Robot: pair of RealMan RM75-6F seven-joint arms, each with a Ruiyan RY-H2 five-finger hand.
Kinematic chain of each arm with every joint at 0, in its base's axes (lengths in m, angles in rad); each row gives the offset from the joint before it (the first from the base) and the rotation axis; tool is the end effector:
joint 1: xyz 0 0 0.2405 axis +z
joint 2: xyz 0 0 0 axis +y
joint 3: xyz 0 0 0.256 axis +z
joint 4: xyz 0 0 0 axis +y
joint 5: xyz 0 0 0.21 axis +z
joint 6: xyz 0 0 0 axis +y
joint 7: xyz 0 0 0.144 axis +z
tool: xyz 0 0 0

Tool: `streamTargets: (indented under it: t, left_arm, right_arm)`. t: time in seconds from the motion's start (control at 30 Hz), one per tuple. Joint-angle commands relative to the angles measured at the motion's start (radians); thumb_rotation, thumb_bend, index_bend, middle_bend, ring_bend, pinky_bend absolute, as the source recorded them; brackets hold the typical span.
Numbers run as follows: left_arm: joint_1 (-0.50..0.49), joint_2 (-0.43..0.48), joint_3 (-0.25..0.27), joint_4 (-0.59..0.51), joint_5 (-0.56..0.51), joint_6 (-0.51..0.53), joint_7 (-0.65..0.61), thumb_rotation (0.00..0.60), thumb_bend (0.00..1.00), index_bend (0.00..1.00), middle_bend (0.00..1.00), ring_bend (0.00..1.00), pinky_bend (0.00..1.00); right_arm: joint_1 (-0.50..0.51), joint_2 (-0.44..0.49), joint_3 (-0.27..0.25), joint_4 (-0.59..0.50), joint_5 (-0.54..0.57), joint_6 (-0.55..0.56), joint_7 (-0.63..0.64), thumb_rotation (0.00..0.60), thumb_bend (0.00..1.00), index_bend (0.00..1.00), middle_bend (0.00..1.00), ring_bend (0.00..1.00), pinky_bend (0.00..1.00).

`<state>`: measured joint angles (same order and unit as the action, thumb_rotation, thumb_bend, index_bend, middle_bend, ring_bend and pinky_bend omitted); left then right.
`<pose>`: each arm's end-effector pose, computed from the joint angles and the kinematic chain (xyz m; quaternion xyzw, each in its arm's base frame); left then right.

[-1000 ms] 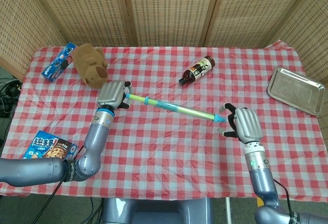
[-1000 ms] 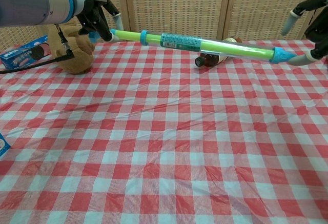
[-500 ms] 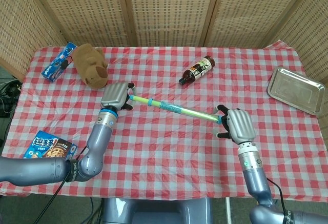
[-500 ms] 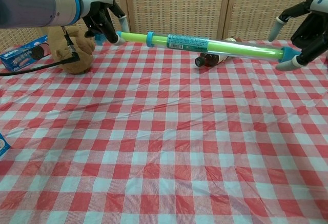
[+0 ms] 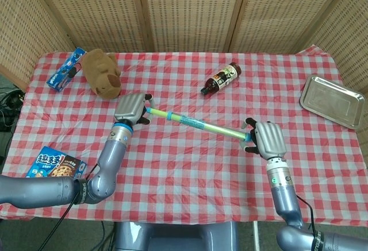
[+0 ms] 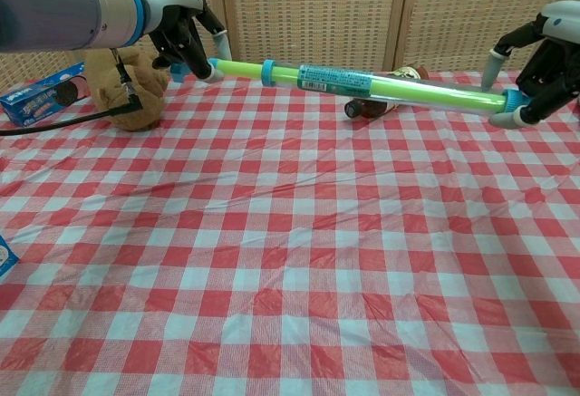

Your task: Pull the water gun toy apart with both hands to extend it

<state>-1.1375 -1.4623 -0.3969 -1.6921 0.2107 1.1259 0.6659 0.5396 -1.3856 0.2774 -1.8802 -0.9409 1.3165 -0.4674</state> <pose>-0.0344 0.3968 0.0271 -0.6403 -0.5039 -0.3499 0.4622 -0.1610 -0.3055 0.0732 0.5811 -0.4576 0.4281 0.5192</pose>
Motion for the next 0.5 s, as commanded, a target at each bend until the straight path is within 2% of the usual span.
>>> streamTargets:
  t: [0.03, 0.13, 0.5]
  left_arm:
    - [-0.001, 0.000, 0.001, -0.001, 0.000, 0.001, 0.001, 0.600, 0.64, 0.89, 0.96, 0.89, 0.79]
    - [-0.002, 0.001, 0.001, -0.002, 0.001, 0.003, 0.000, 0.600, 0.64, 0.89, 0.96, 0.89, 0.79]
    - [0.005, 0.016, 0.010, -0.023, 0.004, 0.010, 0.000, 0.600, 0.64, 0.89, 0.96, 0.89, 0.79]
  right_arm:
    - [0.001, -0.001, 0.000, 0.002, -0.001, 0.003, -0.002, 0.600, 0.49, 0.51, 1.00, 1.00, 0.53]
    - [0.000, -0.003, 0.001, 0.002, 0.000, 0.006, 0.000, 0.600, 0.53, 0.53, 1.00, 1.00, 0.53]
    - [-0.002, 0.001, -0.009, 0.009, 0.000, 0.007, -0.007, 0.600, 0.54, 0.55, 1.00, 1.00, 0.53]
